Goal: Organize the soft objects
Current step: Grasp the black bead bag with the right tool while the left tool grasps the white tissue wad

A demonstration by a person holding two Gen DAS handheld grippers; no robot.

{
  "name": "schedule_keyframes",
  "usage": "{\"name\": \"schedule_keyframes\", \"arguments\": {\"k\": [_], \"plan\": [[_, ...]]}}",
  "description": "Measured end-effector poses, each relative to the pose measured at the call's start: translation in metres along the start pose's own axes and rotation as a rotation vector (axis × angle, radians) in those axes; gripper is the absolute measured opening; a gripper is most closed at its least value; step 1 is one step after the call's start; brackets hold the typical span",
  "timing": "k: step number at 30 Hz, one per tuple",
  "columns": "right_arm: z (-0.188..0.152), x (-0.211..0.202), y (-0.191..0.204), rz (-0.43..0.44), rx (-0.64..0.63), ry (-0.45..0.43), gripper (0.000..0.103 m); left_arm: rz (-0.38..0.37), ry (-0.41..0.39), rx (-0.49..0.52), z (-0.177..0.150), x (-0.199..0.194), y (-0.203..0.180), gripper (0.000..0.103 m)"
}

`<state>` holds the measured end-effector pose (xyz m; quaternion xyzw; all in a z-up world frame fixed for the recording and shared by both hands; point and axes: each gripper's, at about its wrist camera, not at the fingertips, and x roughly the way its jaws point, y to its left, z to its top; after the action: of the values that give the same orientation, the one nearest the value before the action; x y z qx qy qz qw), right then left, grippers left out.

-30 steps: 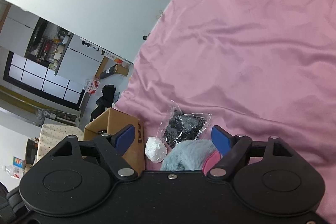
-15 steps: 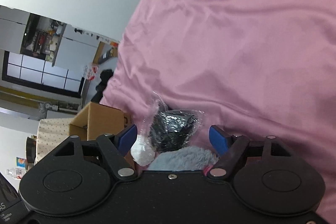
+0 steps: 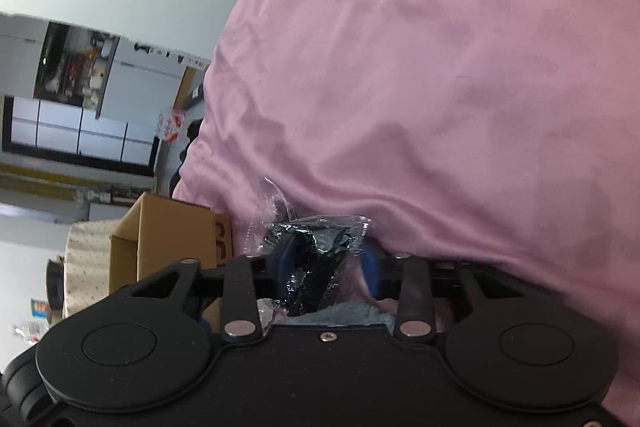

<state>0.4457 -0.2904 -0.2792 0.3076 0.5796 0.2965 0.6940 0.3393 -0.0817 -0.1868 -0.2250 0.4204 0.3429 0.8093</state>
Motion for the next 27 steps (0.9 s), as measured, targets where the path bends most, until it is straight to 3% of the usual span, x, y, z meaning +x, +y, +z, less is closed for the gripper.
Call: {"name": "schedule_keyframes", "arguments": {"k": [3, 6, 13, 18, 25, 27], "plan": [[-0.001, -0.006, 0.0, -0.007, -0.022, -0.026, 0.015, 0.015, 0.003, 0.004, -0.001, 0.008, -0.002, 0.046], [0.002, -0.017, 0.001, -0.022, -0.035, -0.076, 0.011, 0.021, 0.007, -0.01, -0.003, 0.013, -0.003, 0.046], [0.004, -0.043, -0.009, -0.056, 0.009, -0.186, 0.01, 0.055, -0.012, 0.015, -0.01, 0.021, -0.005, 0.05], [0.005, -0.045, -0.012, -0.053, 0.017, -0.196, 0.01, 0.091, -0.031, 0.028, -0.014, 0.026, -0.008, 0.051], [0.006, -0.041, -0.004, -0.047, -0.002, -0.208, 0.009, 0.13, 0.011, 0.006, -0.012, 0.037, -0.001, 0.052], [0.006, -0.043, -0.003, -0.043, -0.008, -0.214, 0.009, 0.11, 0.031, -0.036, -0.011, 0.041, 0.006, 0.045]]}}
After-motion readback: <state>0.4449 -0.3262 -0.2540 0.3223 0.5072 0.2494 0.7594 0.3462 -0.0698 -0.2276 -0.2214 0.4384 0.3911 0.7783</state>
